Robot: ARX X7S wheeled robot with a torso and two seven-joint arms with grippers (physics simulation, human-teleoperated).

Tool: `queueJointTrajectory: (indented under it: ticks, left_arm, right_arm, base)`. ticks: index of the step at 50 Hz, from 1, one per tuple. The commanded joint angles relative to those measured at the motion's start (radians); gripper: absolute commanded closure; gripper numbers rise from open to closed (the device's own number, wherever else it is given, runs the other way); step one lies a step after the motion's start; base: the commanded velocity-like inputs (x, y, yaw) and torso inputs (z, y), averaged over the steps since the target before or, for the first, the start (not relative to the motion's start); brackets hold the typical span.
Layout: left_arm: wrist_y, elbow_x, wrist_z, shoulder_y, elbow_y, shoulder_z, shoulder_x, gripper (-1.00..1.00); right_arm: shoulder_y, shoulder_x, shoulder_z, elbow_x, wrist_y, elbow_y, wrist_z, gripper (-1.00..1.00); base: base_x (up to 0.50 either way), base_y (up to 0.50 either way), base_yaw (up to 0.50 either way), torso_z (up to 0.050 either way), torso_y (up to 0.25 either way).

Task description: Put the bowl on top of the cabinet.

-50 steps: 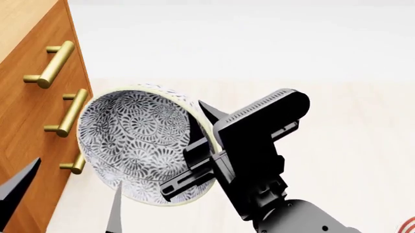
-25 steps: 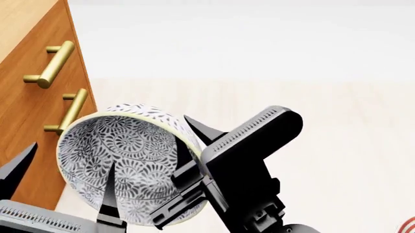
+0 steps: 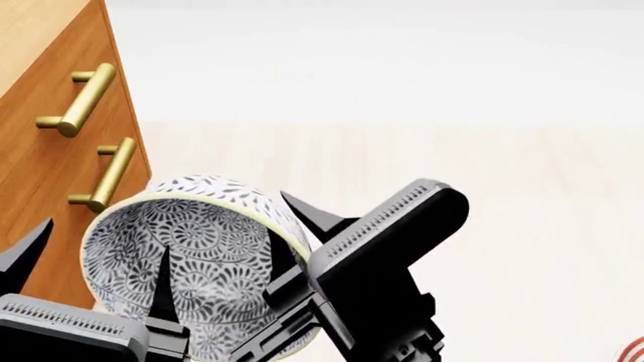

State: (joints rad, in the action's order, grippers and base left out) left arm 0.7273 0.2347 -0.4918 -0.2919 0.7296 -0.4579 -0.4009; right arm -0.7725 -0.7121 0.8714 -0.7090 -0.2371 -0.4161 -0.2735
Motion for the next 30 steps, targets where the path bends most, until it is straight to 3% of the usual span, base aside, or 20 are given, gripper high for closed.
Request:
queueJointTrajectory:
  ticks: [1, 3, 4, 30]
  left_arm:
    - [-0.018, 0.002, 0.009, 0.002, -0.022, -0.005, -0.007, -1.00]
    - [-0.019, 0.003, 0.011, 0.002, -0.023, -0.005, -0.007, -1.00]
    - [-0.024, -0.002, 0.002, 0.007, -0.019, -0.002, -0.006, 1.00]
    - [-0.016, -0.001, -0.002, 0.007, 0.009, -0.014, -0.016, 1.00]
  right_arm:
    - [0.001, -0.001, -0.007, 0.023, 0.006, -0.002, 0.003, 1.00]
    - [0.003, -0.001, -0.006, 0.026, 0.007, 0.000, 0.001, 1.00]
    - [0.003, -0.001, -0.007, 0.026, 0.007, 0.000, 0.001, 1.00]
    - [-0.004, -0.011, -0.011, 0.024, -0.019, -0.026, -0.025, 1.00]
  base:
    - [0.00, 0.00, 0.00, 0.000, 0.000]
    - [0.00, 0.00, 0.00, 0.000, 0.000]
    - [0.00, 0.00, 0.00, 0.000, 0.000]
    - [0.00, 0.00, 0.00, 0.000, 0.000]
